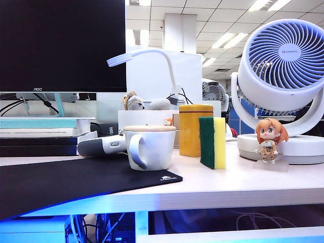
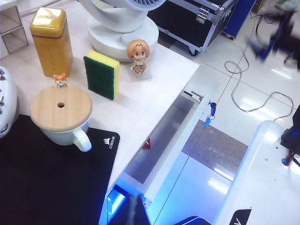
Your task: Open the drawer, place the cleaning sponge inside, then close the drawer.
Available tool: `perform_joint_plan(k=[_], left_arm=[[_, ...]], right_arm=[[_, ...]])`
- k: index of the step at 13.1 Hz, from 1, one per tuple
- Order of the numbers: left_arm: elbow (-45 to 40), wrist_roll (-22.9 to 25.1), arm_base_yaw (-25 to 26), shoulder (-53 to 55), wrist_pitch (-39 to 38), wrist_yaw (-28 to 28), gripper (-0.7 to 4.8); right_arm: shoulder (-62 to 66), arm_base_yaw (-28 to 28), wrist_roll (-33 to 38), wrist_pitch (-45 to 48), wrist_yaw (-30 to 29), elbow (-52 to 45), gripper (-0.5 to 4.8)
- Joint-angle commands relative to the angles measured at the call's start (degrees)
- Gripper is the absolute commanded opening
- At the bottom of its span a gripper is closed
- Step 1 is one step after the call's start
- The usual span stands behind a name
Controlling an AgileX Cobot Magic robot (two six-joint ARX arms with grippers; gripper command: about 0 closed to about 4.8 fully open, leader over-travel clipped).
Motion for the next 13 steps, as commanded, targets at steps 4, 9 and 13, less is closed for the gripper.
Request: perform_joint_plan(k=[4, 9, 13], left_arm=[[0.20, 0.70, -0.02, -0.07, 0.37, 0.37, -0.05], [0.20, 0.83, -0.02, -0.02, 2.05, 0.42, -0.05], [0.20, 0.81, -0.02, -0.04, 2.21, 0.44, -0.05]], right_arm=[[-20.44, 26.56, 1.66, -3.02, 2.38, 20.50, 4.79], [-31.21, 37.24, -12.44, -25.66, 1.64, 40.28, 4.79], [-40.02, 46.71, -55.93, -77.13, 14.43, 52.96, 4.79]])
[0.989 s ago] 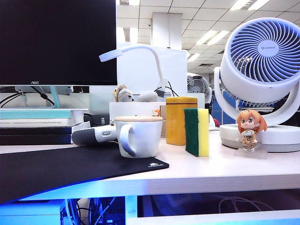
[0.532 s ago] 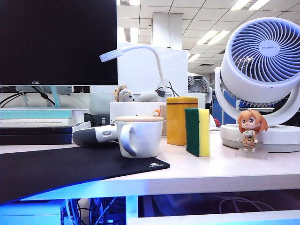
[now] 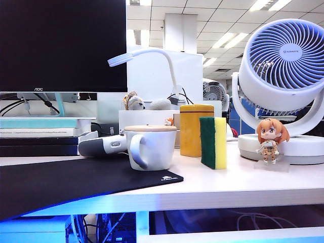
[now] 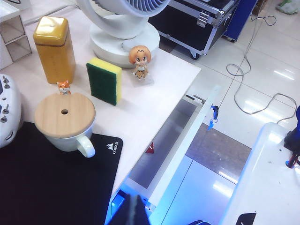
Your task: Open the drawer, place the cleaning sponge inside, then close the drawer.
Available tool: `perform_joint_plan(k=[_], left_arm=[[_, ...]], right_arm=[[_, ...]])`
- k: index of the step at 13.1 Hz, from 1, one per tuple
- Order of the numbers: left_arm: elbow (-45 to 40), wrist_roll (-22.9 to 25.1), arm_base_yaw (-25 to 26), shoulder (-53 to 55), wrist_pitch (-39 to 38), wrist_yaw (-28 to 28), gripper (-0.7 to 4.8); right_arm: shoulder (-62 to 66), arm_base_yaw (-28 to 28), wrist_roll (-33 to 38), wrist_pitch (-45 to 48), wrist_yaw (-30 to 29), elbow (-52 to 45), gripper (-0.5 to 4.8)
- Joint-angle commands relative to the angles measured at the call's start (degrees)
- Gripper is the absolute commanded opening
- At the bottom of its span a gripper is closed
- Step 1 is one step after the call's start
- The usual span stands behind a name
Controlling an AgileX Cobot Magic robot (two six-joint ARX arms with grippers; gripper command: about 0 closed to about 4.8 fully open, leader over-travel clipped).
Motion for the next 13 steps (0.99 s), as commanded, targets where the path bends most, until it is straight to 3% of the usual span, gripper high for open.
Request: perform_joint_plan(k=[1, 3, 5, 6, 8, 10, 11, 12, 13], left_arm=[[0.20, 0.20, -0.02, -0.07, 0.79, 0.42, -0.05], [0.20, 0.20, -0.02, -0.07, 0.83, 0.42, -0.05], [0.20, 0.22, -0.02, -0.07, 0.85, 0.39, -0.05], [0.20, 0.22, -0.02, -0.07, 0.85, 0.42, -0.05], [0.20, 0.22, -0.02, -0.07, 1.16, 0.42, -0.05], [0.20, 0.22, -0.02, -0.07, 1.18, 1.77, -0.05], [0.20, 0.24, -0.02, -0.09, 0.87, 3.17, -0.05], [0.20, 0.42, -0.04, 0.20, -0.68, -0.42, -0.05], [0.20, 0.42, -0.04, 0.20, -0.81, -1.75, -0.05]], right_arm=[[-3.67, 8.57, -36.35, -38.42, 13.40, 6.36, 4.79], [-4.98, 13.60, -41.99, -45.07, 19.19, 6.40, 4.79], [-4.79, 19.76, -37.97, -51.65, 20.52, 5.88, 4.79], [-4.68, 24.15, -34.58, -51.84, 20.41, 5.90, 4.79], [-4.68, 29.55, -35.32, -50.49, 20.90, 5.88, 4.79], [-4.70, 31.52, -41.00, -52.33, 22.69, 5.88, 4.79], [-4.70, 34.03, -46.38, -57.88, 30.29, 5.90, 4.79], [-3.85, 43.67, -56.37, -75.43, 53.37, 5.88, 4.79], [-3.32, 45.22, -56.35, -78.44, 54.73, 5.86, 4.79]])
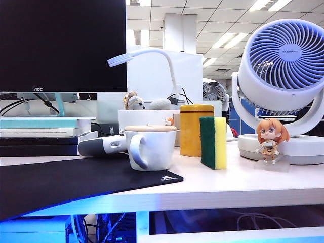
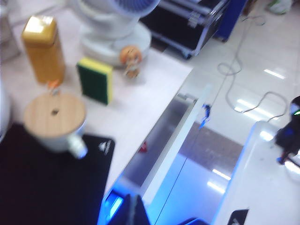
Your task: Open the drawer, place the cleaning sponge inside, then close the drawer.
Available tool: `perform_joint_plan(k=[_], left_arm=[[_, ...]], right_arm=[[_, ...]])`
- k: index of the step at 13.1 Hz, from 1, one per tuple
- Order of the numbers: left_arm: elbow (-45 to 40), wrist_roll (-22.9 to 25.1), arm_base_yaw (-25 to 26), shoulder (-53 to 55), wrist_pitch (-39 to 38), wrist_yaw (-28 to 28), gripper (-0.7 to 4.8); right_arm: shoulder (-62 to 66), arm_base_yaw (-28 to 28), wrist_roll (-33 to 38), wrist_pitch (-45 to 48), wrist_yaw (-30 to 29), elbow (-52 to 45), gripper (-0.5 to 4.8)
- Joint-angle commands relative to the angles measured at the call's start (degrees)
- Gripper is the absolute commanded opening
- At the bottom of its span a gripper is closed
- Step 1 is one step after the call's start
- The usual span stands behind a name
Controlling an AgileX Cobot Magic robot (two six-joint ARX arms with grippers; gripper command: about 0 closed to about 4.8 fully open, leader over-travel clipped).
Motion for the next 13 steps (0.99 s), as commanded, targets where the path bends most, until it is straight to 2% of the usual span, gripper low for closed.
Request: perform_joint_plan(k=[1, 2, 3, 6, 9, 13], left_arm=[[0.20, 0.24, -0.02, 0.15, -0.13, -3.74, -0.05], [0.20, 0.24, -0.02, 0.22, -0.50, -3.74, -0.05], [0.20, 0.24, -0.02, 0.28, -0.63, -3.54, -0.05], [0.20, 0.33, -0.02, 0.28, -0.46, -3.50, -0.05], [0.20, 1.20, -0.02, 0.28, -0.50, -3.52, -0.05], [0.20, 1.20, -0.02, 0.28, -0.09, -3.52, -0.05]], right_arm=[[1.46, 3.41, -1.84, -9.40, 6.71, 0.17, 4.73], [2.19, 3.85, -1.16, -11.19, 6.67, 0.17, 3.31], [3.43, 3.85, -0.37, -15.41, 6.62, 0.15, 0.05], [4.31, 3.85, 1.49, -17.79, 5.14, -4.09, -0.07], [4.39, 4.55, 1.79, -16.96, -0.17, -11.63, -0.07], [4.39, 4.57, 0.94, -12.17, -0.13, -24.13, -0.07]])
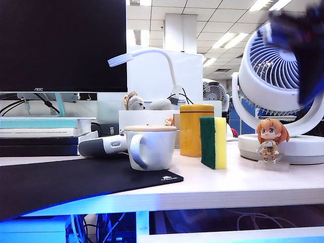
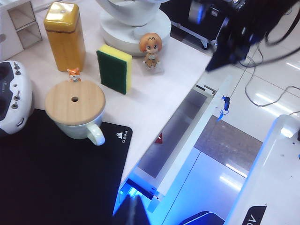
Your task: Open the drawer, place the cleaning sponge inside, then close the drawer.
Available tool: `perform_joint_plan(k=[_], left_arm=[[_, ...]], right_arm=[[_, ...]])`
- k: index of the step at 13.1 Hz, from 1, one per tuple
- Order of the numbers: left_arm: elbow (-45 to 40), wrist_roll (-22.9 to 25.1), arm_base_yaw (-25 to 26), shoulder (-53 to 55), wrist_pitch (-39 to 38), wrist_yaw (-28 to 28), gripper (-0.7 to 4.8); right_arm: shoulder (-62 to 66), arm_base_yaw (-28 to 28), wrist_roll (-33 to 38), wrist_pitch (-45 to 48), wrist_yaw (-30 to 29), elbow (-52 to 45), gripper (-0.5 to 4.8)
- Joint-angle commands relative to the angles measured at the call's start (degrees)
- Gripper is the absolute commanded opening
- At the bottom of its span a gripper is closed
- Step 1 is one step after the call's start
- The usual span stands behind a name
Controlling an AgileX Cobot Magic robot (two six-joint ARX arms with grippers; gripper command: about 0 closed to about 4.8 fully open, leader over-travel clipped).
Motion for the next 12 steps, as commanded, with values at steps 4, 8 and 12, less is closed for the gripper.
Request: perform_joint_plan(k=[4, 8, 12], left_arm=[[0.20, 0.33, -0.04, -0.07, 0.76, 0.28, -0.05], [0.20, 0.24, -0.04, -0.07, 0.72, 0.28, -0.05], [0.20, 0.24, -0.04, -0.07, 0.72, 0.28, -0.05]], right_arm=[[1.11, 0.02, -0.50, 11.85, 1.20, -15.98, -0.07], [9.73, 0.02, -0.35, 21.68, 4.24, -18.05, -0.07], [15.54, 0.02, -0.42, 22.53, 4.26, -18.08, -0.07]])
